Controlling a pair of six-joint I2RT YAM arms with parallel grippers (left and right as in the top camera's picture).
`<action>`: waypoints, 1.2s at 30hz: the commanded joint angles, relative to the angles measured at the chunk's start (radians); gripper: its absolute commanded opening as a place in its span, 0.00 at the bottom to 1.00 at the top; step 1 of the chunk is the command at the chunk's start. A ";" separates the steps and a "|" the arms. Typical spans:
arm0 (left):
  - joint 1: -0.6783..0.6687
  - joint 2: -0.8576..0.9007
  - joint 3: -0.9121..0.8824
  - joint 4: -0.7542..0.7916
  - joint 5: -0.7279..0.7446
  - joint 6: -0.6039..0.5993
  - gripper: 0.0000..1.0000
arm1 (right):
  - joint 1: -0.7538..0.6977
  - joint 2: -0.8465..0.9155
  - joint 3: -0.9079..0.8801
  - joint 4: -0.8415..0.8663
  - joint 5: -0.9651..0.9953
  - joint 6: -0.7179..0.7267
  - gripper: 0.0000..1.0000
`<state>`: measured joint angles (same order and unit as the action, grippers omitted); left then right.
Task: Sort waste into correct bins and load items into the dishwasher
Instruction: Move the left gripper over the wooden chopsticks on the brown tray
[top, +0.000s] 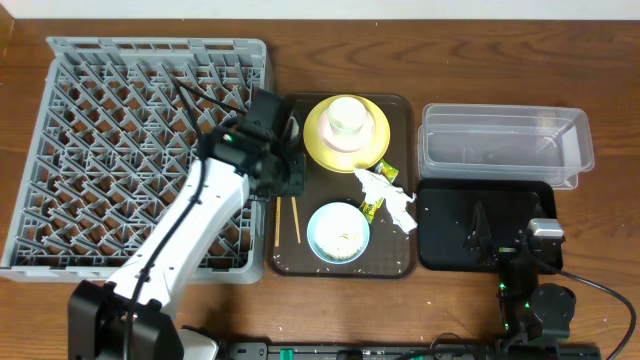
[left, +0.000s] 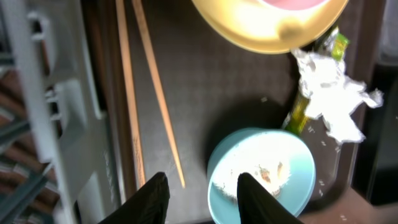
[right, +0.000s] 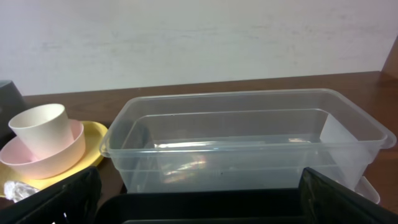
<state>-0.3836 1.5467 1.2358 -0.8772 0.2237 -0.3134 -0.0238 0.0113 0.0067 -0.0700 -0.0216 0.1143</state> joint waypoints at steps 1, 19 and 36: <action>-0.022 -0.003 -0.063 0.083 -0.113 -0.022 0.36 | 0.010 -0.006 -0.001 -0.004 0.006 0.008 0.99; -0.029 0.002 -0.176 0.239 -0.197 -0.111 0.26 | 0.010 -0.006 -0.001 -0.004 0.006 0.008 0.99; -0.068 0.002 -0.290 0.365 -0.245 -0.156 0.26 | 0.010 -0.006 -0.001 -0.004 0.006 0.008 0.99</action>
<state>-0.4358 1.5467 0.9810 -0.5323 -0.0036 -0.4538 -0.0238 0.0109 0.0067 -0.0700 -0.0216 0.1143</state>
